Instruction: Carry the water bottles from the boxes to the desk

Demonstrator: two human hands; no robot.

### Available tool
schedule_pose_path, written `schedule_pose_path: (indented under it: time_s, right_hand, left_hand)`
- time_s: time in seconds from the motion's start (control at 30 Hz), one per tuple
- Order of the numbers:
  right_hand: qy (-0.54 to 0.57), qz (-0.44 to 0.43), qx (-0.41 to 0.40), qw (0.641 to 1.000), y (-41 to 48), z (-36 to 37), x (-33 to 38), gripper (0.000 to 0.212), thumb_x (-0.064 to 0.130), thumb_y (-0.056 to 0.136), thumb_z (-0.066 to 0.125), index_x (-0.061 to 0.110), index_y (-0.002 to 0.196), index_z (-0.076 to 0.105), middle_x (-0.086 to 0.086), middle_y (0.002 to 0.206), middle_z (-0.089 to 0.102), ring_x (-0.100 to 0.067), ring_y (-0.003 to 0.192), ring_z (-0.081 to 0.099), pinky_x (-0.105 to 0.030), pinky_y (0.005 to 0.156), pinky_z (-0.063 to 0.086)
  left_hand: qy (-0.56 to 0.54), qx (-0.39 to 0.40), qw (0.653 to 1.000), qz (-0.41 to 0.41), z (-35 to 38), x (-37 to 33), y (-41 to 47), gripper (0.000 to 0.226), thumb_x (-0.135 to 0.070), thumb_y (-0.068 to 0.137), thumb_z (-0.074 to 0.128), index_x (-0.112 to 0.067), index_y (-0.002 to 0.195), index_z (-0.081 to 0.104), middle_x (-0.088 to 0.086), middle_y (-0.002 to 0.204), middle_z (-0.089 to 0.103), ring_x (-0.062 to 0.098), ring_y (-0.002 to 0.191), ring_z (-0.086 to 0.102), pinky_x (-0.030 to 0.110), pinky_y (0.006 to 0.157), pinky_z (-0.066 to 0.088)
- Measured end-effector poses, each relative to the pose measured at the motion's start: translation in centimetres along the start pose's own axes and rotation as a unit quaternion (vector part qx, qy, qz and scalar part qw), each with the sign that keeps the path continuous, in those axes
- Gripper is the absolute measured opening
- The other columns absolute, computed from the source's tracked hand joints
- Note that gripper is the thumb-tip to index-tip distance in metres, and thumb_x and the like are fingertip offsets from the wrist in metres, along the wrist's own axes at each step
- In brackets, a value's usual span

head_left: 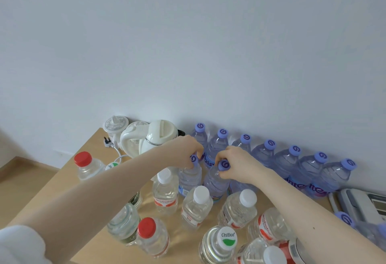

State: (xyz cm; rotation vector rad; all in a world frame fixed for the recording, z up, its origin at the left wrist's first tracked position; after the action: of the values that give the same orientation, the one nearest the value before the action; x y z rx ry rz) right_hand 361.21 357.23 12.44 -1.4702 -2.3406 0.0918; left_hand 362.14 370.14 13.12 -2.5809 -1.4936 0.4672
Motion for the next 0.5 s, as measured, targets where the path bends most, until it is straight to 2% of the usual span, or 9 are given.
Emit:
schedule_pose_path:
  time_s: [0.1, 0.2, 0.27, 0.33, 0.43, 0.5]
  right_hand:
    - [0.006, 0.009, -0.022, 1.0, -0.1, -1.1, -0.4, 0.027, 0.021, 0.079, 0.066, 0.02, 0.106, 0.065, 0.006, 0.087, 0.041, -0.02, 0.09, 0.05, -0.028, 0.071, 0.041]
    - [0.013, 0.02, -0.043, 0.999, 0.1, -2.1, -0.8, 0.025, 0.021, 0.08, 0.066, 0.019, 0.105, 0.065, 0.013, 0.08, 0.036, -0.016, 0.084, 0.046, -0.022, 0.059, 0.033]
    - [0.016, 0.031, -0.055, 0.998, 0.4, -2.4, -1.2, 0.024, 0.021, 0.079, 0.066, 0.02, 0.104, 0.066, 0.014, 0.079, 0.036, -0.016, 0.083, 0.046, -0.024, 0.059, 0.033]
    - [0.017, 0.041, -0.06, 0.997, 0.6, -2.2, -1.6, 0.026, 0.021, 0.078, 0.066, 0.02, 0.104, 0.067, 0.009, 0.082, 0.04, -0.017, 0.085, 0.049, -0.027, 0.065, 0.035]
    - [0.017, 0.056, -0.061, 0.996, 0.9, -1.7, -2.2, 0.028, 0.02, 0.078, 0.065, 0.017, 0.106, 0.067, 0.001, 0.091, 0.047, -0.02, 0.089, 0.053, -0.026, 0.069, 0.036]
    - [0.014, 0.063, -0.061, 0.996, 1.1, -1.5, -2.4, 0.03, 0.019, 0.08, 0.064, 0.016, 0.109, 0.066, -0.001, 0.093, 0.047, -0.021, 0.087, 0.052, -0.026, 0.069, 0.036]
  left_hand:
    - [-0.012, -0.023, 0.999, -0.021, -0.8, 0.2, 0.3, 0.025, -0.019, 0.084, 0.061, -0.012, 0.108, 0.064, 0.009, 0.102, 0.06, 0.029, 0.096, 0.057, 0.033, 0.077, 0.046]
    - [-0.037, -0.058, 0.997, -0.047, -2.0, 0.2, 0.9, 0.01, -0.02, 0.082, 0.063, -0.012, 0.085, 0.057, 0.007, 0.082, 0.054, 0.028, 0.078, 0.054, 0.028, 0.064, 0.04]
    - [-0.04, -0.074, 0.995, -0.061, -2.5, -0.1, 1.5, 0.015, -0.022, 0.081, 0.065, -0.014, 0.078, 0.053, 0.006, 0.074, 0.049, 0.025, 0.071, 0.045, 0.026, 0.055, 0.034]
    - [-0.035, -0.082, 0.993, -0.074, -2.6, -0.3, 2.1, 0.024, -0.021, 0.081, 0.064, -0.013, 0.067, 0.046, 0.004, 0.064, 0.042, 0.023, 0.067, 0.039, 0.024, 0.048, 0.026]
    - [-0.036, -0.088, 0.992, -0.088, -2.6, -0.3, 3.0, 0.043, -0.019, 0.081, 0.063, -0.013, 0.056, 0.028, 0.002, 0.056, 0.029, 0.02, 0.055, 0.03, 0.024, 0.044, 0.019]
    - [-0.033, -0.086, 0.991, -0.092, -2.4, -0.3, 3.5, 0.045, -0.019, 0.081, 0.063, -0.013, 0.055, 0.027, 0.002, 0.056, 0.028, 0.019, 0.052, 0.029, 0.024, 0.044, 0.019]
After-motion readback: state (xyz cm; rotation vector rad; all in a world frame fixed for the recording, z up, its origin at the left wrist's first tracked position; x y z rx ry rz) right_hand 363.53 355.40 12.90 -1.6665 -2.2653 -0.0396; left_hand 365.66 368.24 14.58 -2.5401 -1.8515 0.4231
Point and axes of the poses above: each hand's wrist, its own y-axis towards the middle knuckle, its own z-axis out of the palm, x = y × z, the point moved 7 cm from there along y, towards the middle knuckle
